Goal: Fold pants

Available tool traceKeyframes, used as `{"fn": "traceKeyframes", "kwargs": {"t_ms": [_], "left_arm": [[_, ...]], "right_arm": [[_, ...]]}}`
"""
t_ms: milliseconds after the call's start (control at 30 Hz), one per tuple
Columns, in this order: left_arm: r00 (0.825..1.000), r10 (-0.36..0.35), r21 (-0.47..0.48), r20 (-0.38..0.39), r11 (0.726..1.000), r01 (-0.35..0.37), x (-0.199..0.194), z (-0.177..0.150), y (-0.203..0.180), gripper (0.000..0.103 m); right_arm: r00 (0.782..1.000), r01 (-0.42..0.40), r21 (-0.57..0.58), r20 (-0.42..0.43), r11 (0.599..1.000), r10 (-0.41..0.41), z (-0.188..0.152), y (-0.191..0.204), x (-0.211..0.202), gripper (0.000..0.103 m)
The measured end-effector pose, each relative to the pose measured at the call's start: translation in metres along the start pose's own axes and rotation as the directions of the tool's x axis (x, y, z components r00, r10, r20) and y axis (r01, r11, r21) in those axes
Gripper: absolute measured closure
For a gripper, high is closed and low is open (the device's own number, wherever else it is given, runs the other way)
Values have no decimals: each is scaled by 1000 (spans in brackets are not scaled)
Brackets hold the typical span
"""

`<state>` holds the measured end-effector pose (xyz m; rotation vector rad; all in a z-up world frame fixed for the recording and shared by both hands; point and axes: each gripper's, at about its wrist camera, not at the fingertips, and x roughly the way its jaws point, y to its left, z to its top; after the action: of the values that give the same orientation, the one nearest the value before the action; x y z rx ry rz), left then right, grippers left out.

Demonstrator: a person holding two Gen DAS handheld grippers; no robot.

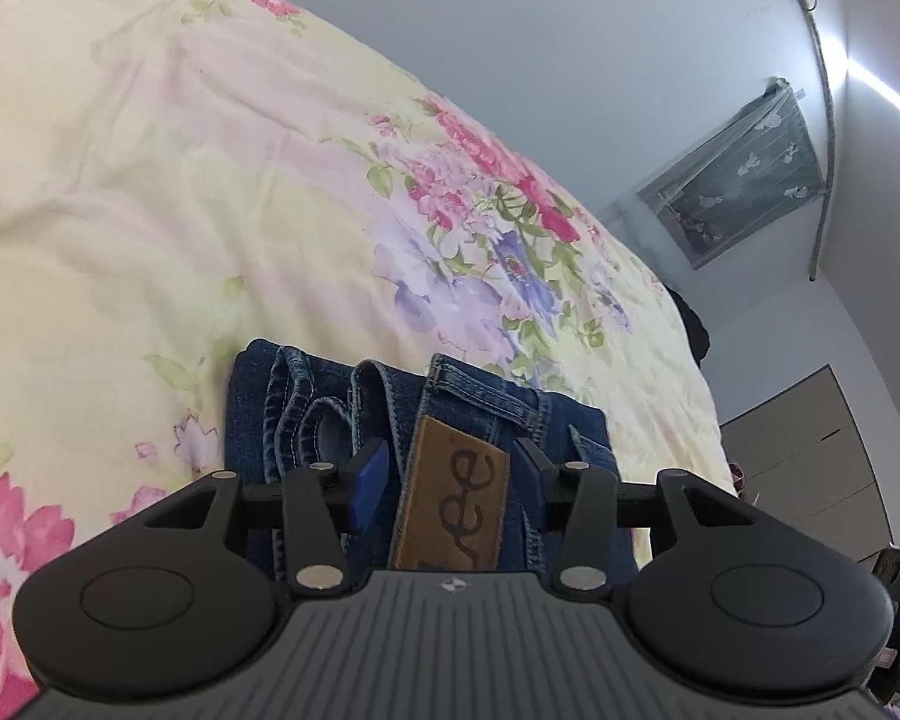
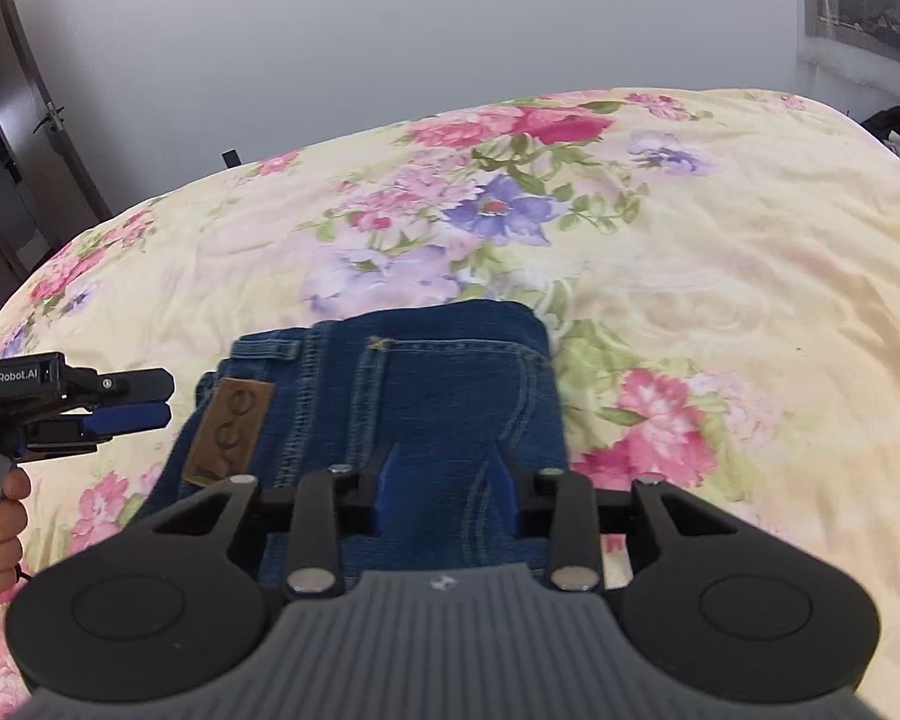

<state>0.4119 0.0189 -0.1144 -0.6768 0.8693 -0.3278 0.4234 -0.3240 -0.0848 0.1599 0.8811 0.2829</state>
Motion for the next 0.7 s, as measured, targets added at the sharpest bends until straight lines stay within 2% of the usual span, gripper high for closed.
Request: {"fn": "traceKeyframes", "kwargs": {"t_ms": [100, 133, 300, 367, 433, 500, 567, 633, 700], "left_arm": [[1000, 3, 3, -18, 1000, -3, 21, 5, 7, 51], [1000, -3, 10, -24, 1000, 3, 28, 7, 8, 51], [1000, 6, 51, -12, 999, -5, 45, 9, 6, 48], [1000, 19, 75, -4, 997, -19, 43, 8, 0, 74], [997, 60, 162, 38, 985, -66, 30, 6, -20, 92], [995, 67, 275, 80, 958, -86, 12, 3, -43, 96], [988, 90, 373, 124, 918, -131, -8, -2, -68, 97], [984, 103, 414, 144, 897, -155, -24, -6, -79, 97], [981, 125, 423, 147, 889, -177, -33, -8, -77, 97]], "right_arm": [[999, -35, 43, -14, 998, 36, -8, -23, 14, 74], [999, -50, 52, -19, 997, 51, -11, -27, 20, 78], [995, -98, 98, 11, 990, 98, -22, -37, 35, 78], [995, -105, 114, 13, 988, 104, -23, -39, 35, 78], [994, -110, 116, 18, 987, 108, -23, -38, 32, 78], [993, -120, 112, 21, 986, 118, -22, -35, 27, 78], [991, -137, 100, 26, 986, 135, -21, -30, 20, 82], [988, -154, 84, 22, 985, 152, -22, -22, 16, 84], [984, -181, 68, 14, 981, 180, -22, -11, 15, 87]]}}
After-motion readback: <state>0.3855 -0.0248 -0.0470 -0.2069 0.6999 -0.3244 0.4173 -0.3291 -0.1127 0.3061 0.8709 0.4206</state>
